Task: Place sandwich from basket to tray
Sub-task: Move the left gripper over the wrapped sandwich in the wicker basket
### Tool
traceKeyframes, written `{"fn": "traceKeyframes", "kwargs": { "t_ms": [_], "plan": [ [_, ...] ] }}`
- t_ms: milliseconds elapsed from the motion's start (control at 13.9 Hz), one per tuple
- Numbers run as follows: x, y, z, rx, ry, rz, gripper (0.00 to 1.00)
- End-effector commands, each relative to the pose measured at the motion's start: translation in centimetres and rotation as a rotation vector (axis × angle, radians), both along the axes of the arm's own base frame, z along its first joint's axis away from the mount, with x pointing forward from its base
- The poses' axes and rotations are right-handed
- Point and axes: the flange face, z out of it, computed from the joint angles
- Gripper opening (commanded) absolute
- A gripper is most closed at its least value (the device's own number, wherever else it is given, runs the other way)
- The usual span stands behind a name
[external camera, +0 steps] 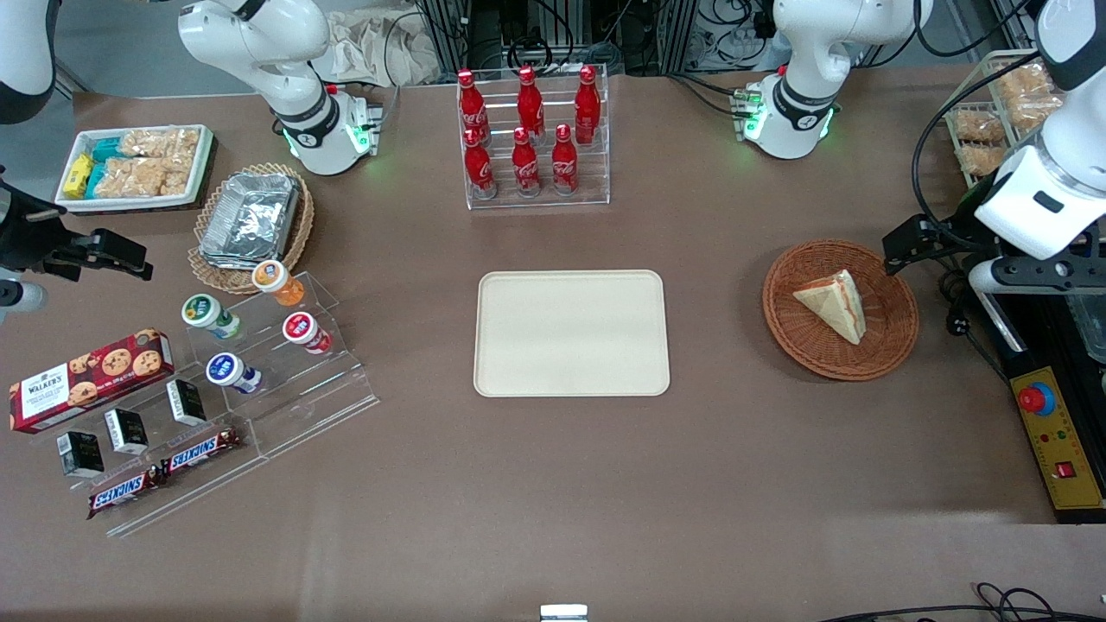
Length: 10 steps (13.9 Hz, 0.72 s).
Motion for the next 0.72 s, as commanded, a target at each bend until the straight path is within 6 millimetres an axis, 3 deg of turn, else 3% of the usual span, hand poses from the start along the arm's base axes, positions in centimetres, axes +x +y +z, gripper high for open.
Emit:
{"fn": "traceKeyframes", "kwargs": {
  "t_ms": [0,431,647],
  "plan": [
    [0.0,0.1,0.7,0.017,-0.001,0.009,1.0],
    [0.1,0.3,0.4,0.031,0.004,0.027,1.0],
    [-0.8,-0.2,0.2,0.04,0.048,0.221,1.0]
  ]
}}
